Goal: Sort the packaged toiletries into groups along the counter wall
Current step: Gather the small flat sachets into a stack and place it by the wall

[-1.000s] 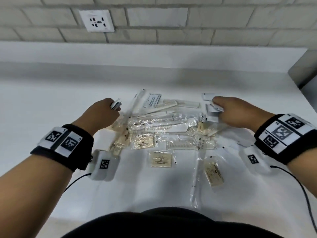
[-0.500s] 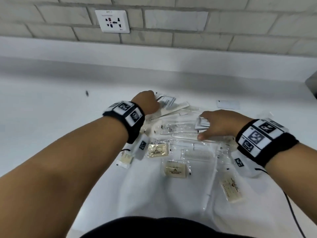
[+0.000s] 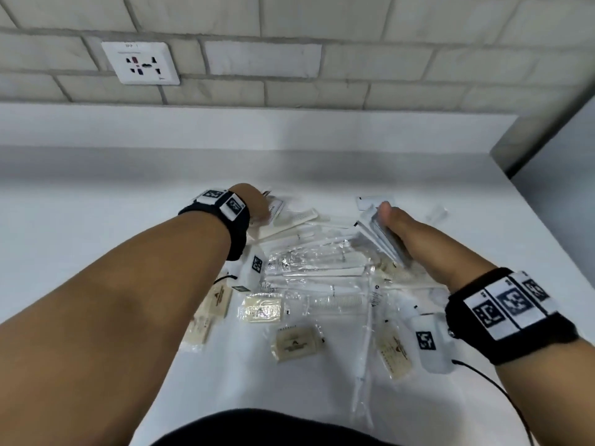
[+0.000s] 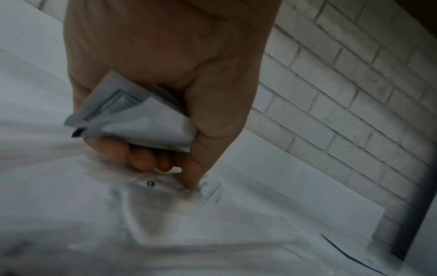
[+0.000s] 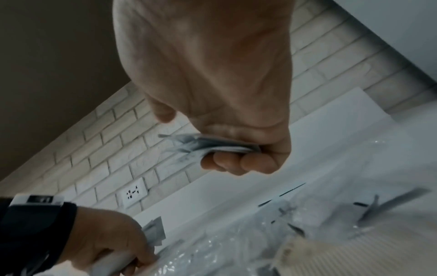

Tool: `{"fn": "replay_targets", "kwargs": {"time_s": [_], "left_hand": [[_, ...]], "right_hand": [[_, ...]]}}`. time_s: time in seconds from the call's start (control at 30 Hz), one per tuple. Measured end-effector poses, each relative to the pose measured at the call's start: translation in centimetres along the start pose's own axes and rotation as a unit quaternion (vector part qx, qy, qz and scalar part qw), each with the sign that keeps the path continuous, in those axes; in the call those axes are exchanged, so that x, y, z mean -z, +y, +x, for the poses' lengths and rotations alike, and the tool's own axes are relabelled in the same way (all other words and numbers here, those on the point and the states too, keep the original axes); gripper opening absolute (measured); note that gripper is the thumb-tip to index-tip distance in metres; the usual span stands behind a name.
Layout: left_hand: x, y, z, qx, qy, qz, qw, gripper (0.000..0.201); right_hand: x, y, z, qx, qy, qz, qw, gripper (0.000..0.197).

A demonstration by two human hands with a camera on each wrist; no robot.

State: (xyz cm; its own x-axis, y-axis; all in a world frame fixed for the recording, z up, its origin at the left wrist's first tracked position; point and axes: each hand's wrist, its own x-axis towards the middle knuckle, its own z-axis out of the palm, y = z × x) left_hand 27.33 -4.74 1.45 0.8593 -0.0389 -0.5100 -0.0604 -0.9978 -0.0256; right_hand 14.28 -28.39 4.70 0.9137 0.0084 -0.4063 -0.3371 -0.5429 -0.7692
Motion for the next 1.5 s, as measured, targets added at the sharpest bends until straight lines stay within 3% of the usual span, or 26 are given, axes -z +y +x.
{"fn": "replay_targets", "kwargs": {"time_s": [0.1, 0.23, 0.37, 0.47, 0.53, 0.6, 0.67, 0.73, 0.8, 0.9, 0.93, 1.03, 1.1, 1.2, 1.3, 1.5], "left_hand": [[-0.6, -1.1, 0.5, 0.016, 0.044, -0.055, 0.997, 0.016], [-1.7, -1.2, 1.0, 0.03, 0.101, -0.176, 0.979, 0.039], [-2.0, -0.1, 1.0, 0.01, 0.106, -0.082, 0.991, 0.042], [-1.3, 0.5, 0.5, 0.006, 0.069, -0.031, 0.997, 0.045], [-0.9, 0.6, 0.3, -0.002, 0.032, -0.02, 0.999, 0.039], [-0.7, 0.3, 0.3, -0.005, 0.02, -0.055, 0.998, 0.02], [-0.3, -0.4, 0.5, -0.001, 0.075, -0.135, 0.988, 0.024], [0.3, -0.5, -0.3, -0.023, 0.184, -0.312, 0.932, 0.021], [0.7, 0.0, -2.2, -0.083, 0.211, -0.482, 0.846, 0.014], [-0.5, 2.1, -6.3, -0.182, 0.094, -0.63, 0.75, 0.008], [-1.1, 2.8, -7.6, -0.203, 0.039, -0.677, 0.706, 0.004], [-2.5, 4.0, -10.5, -0.213, -0.103, -0.803, 0.547, 0.025], [-3.0, 3.9, -11.6, -0.21, -0.146, -0.832, 0.492, 0.029], [-3.8, 3.2, -12.4, -0.217, -0.168, -0.841, 0.466, 0.035], [-4.8, 3.2, -12.6, -0.209, -0.157, -0.83, 0.493, 0.05], [-5.7, 3.3, -12.9, -0.21, -0.113, -0.851, 0.468, 0.038]], "right_hand": [[-0.2, 0.0, 0.7, -0.01, 0.056, 0.014, 0.998, 0.025], [-0.6, 0.0, 1.1, 0.004, 0.065, 0.042, 0.997, 0.026], [-1.9, 0.3, 0.5, 0.001, 0.052, 0.0, 0.999, 0.029], [-2.3, 1.6, -0.4, 0.001, 0.05, -0.025, 0.998, 0.029], [-2.2, 2.4, -1.0, 0.007, 0.054, -0.02, 0.998, 0.021], [-1.8, 3.1, -1.6, 0.011, 0.063, -0.021, 0.998, 0.021], [-1.2, 3.5, -1.9, 0.013, 0.078, -0.019, 0.997, 0.023], [-0.6, 3.4, -1.8, 0.033, 0.1, 0.026, 0.994, 0.025], [-0.5, 2.3, -1.5, 0.081, 0.118, 0.1, 0.985, 0.023], [-1.1, -0.7, -0.8, 0.137, 0.111, 0.223, 0.959, 0.02], [-1.6, -1.6, -0.4, 0.146, 0.114, 0.24, 0.953, 0.018], [-3.3, -3.5, 0.3, 0.149, 0.135, 0.264, 0.943, 0.011], [-4.1, -3.8, 0.4, 0.124, 0.132, 0.305, 0.935, 0.022], [-5.2, -3.6, -0.2, 0.125, 0.119, 0.328, 0.929, 0.034], [-5.9, -3.5, -0.8, 0.143, 0.12, 0.287, 0.939, 0.036], [-4.8, -1.6, -1.9, 0.133, 0.054, 0.241, 0.96, 0.038]]}}
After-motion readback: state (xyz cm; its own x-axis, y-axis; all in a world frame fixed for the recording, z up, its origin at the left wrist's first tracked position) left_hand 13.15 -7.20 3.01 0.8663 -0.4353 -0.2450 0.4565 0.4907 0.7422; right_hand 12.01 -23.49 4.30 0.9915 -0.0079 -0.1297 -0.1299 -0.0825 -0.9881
